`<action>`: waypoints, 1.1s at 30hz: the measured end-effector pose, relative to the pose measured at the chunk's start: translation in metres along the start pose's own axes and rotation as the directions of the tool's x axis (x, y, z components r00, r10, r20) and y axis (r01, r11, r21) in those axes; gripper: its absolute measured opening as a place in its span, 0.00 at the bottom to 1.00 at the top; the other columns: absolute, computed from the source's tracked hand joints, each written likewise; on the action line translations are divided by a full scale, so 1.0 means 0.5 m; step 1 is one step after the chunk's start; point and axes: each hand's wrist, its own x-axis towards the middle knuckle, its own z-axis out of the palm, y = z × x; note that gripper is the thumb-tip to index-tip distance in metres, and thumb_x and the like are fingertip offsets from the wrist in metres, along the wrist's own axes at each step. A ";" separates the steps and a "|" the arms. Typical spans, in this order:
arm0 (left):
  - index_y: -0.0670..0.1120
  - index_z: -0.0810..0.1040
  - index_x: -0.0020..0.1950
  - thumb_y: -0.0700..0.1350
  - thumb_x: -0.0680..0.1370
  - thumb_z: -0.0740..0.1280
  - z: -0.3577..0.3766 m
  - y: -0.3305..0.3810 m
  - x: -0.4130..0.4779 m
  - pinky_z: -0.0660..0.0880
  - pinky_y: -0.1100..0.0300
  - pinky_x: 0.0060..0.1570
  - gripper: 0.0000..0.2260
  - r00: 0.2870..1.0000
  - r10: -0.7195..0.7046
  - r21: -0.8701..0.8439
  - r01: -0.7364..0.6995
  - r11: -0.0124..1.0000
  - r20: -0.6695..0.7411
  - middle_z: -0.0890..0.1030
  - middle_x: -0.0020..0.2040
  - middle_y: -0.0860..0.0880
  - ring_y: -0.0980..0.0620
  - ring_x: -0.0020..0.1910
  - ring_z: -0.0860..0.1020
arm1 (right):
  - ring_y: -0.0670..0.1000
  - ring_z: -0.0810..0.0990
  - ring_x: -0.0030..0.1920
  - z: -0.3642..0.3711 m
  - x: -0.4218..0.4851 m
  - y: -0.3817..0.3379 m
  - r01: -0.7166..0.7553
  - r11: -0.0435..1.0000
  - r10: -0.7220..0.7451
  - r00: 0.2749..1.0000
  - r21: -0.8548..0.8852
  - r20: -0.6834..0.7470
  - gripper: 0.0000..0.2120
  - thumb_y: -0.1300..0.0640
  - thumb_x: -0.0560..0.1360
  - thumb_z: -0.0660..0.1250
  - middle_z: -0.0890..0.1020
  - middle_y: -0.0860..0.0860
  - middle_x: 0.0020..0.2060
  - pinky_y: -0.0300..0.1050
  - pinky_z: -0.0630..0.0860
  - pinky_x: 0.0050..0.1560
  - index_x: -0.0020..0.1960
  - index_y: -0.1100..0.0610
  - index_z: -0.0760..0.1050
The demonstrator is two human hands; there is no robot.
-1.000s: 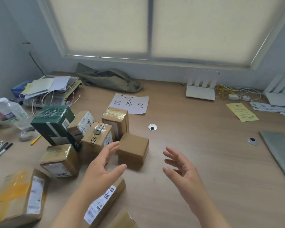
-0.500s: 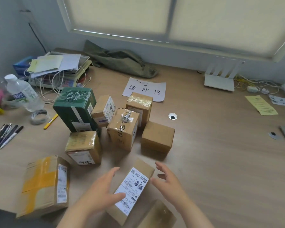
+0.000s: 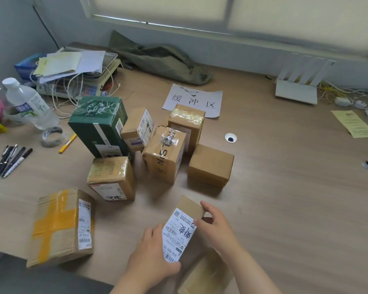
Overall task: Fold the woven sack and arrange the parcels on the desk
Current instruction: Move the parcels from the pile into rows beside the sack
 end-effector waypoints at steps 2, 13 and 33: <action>0.63 0.60 0.68 0.62 0.56 0.66 0.002 0.007 -0.003 0.77 0.53 0.53 0.40 1.000 -0.009 0.002 0.009 1.000 -0.029 0.67 0.57 0.59 0.51 0.60 0.74 | 0.45 0.79 0.58 -0.006 -0.007 0.001 0.009 1.000 -0.009 1.000 -0.001 0.000 0.29 0.55 0.74 0.71 0.75 0.46 0.65 0.44 0.78 0.60 0.73 0.44 0.69; 0.64 0.56 0.78 0.56 0.62 0.68 -0.115 0.103 -0.023 0.71 0.62 0.60 0.44 0.925 0.343 0.154 -0.320 0.935 -0.165 0.59 0.62 0.66 0.57 0.62 0.58 | 0.48 0.81 0.50 -0.139 -0.058 -0.064 0.153 0.973 -0.139 0.986 0.174 -0.089 0.06 0.52 0.77 0.70 0.83 0.49 0.48 0.38 0.72 0.45 0.51 0.52 0.76; 0.65 0.63 0.73 0.48 0.58 0.81 -0.075 0.451 0.023 0.68 0.55 0.72 0.47 0.769 0.393 -0.551 -0.637 0.540 -0.504 0.75 0.68 0.58 0.62 0.69 0.73 | 0.63 0.78 0.64 -0.466 -0.184 -0.043 0.310 0.808 -0.348 0.937 0.501 -0.020 0.47 0.39 0.62 0.80 0.77 0.67 0.65 0.61 0.70 0.66 0.70 0.64 0.66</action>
